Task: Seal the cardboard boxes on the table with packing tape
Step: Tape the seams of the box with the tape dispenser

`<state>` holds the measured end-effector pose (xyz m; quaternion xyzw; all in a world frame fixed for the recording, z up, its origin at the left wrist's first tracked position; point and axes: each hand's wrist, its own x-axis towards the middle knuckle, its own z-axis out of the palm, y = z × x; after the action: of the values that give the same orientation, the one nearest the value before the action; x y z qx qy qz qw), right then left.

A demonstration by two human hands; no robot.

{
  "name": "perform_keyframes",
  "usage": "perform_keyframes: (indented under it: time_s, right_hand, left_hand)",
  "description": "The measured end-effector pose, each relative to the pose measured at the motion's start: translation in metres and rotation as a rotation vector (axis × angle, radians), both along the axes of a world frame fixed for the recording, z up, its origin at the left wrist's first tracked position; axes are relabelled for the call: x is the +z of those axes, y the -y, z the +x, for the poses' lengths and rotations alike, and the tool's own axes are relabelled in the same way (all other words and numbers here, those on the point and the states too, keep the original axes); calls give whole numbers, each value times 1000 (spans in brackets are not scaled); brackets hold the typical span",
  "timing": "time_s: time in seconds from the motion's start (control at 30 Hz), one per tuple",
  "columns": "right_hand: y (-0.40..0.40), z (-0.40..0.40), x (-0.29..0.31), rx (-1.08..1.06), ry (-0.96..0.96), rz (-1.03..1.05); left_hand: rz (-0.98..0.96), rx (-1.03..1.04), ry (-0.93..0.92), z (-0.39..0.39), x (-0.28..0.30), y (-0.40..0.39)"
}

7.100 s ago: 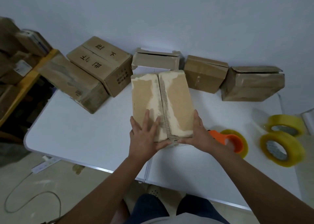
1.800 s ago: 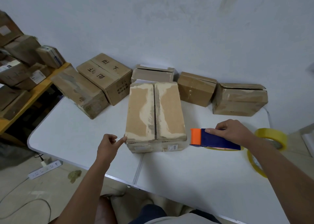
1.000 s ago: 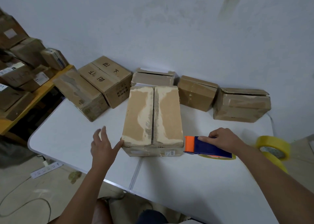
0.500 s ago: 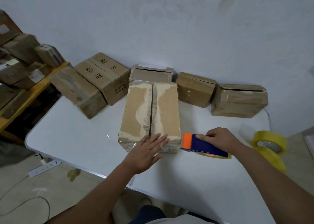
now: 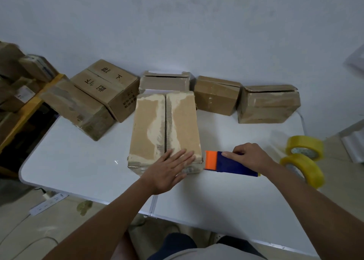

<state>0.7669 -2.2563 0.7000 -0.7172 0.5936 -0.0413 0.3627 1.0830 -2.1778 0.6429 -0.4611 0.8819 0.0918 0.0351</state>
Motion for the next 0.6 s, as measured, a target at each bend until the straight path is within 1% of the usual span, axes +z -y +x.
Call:
perform_keyframes:
  time_s: [0.2,0.4,0.6]
  right_hand:
    - [5,-19,6,-1,-4,5]
    - [8,-29,7,34,-28,38]
    - [12,-51,8,6,-82,22]
  left_hand:
    - [-44,-47,20,2,3,4]
    - [1,-51,28,0,6,1]
    - [9,-40,16,-1,10,3]
